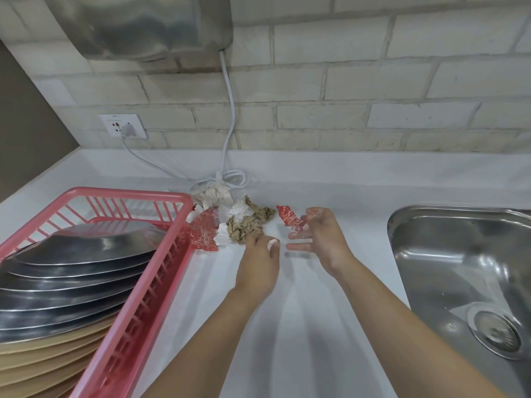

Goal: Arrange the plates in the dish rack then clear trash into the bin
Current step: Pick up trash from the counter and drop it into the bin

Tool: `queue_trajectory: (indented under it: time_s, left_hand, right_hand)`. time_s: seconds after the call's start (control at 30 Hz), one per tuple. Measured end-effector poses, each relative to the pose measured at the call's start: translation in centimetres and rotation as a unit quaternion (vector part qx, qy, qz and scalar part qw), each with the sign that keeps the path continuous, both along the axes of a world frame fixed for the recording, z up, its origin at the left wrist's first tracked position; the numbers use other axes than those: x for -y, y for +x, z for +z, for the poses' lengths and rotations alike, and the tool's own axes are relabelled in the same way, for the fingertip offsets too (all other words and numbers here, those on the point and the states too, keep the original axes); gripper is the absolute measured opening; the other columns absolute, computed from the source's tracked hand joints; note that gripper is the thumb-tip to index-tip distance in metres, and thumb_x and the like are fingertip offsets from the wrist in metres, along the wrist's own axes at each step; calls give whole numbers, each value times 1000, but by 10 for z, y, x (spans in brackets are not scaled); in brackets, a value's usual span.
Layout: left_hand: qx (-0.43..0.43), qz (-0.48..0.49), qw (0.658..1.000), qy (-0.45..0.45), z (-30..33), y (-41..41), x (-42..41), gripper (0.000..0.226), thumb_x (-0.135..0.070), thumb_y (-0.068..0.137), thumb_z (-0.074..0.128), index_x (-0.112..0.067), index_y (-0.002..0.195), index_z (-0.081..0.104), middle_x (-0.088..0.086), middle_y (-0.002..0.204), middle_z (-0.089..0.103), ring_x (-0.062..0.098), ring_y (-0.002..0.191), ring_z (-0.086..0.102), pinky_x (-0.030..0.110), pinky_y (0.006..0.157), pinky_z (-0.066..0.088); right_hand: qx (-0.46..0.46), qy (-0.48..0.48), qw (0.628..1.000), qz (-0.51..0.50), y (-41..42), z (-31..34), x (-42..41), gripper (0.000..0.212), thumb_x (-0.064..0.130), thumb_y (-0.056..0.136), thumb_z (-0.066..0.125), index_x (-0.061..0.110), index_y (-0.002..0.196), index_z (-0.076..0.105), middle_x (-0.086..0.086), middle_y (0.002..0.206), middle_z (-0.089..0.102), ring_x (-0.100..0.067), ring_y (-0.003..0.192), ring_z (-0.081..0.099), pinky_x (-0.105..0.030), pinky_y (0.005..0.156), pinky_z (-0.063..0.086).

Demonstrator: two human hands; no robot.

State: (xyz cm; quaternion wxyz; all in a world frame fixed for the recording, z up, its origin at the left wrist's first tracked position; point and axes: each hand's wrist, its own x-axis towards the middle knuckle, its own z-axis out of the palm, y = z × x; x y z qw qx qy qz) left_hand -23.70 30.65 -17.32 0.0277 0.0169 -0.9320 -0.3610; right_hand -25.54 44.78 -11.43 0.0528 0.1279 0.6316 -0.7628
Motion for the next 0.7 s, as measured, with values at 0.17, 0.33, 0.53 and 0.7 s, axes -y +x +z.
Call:
queue_trajectory:
  time_s: [0.17,0.33,0.53,0.7]
  left_hand:
    - [45,71,943,324,39,42,4,16,-15,101,39,-16,95,55,3,84,62,3,78,63,8,58,42]
    - [71,-21,952,297,62,73,13,54,-58,80,69,-36,125,48,-17,111,62,-6,100,60,14,84,45]
    - [-16,36,970,242,66,110,22,22,-41,82,75,-36,101,64,-13,107,62,-4,100,58,11,81,42]
    - [-21,121,950,287,75,156,24,17,-42,86,70,-27,93,67,-8,102,64,1,91,60,11,72,39]
  right_hand:
    - [-22,93,995,10,28,1,12,17,16,104,37,15,116,49,-7,97,59,-14,54,51,-22,53,45]
    - [-19,22,998,48,55,3,25,21,19,102,43,8,118,51,-5,83,61,-16,60,55,-26,57,43]
    - [51,-88,983,152,89,16,37,27,36,96,52,10,104,53,-13,87,66,-25,76,57,-35,74,41]
    - [57,-60,970,227,127,30,44,43,54,90,49,14,74,48,-6,73,58,-22,65,54,-35,63,48]
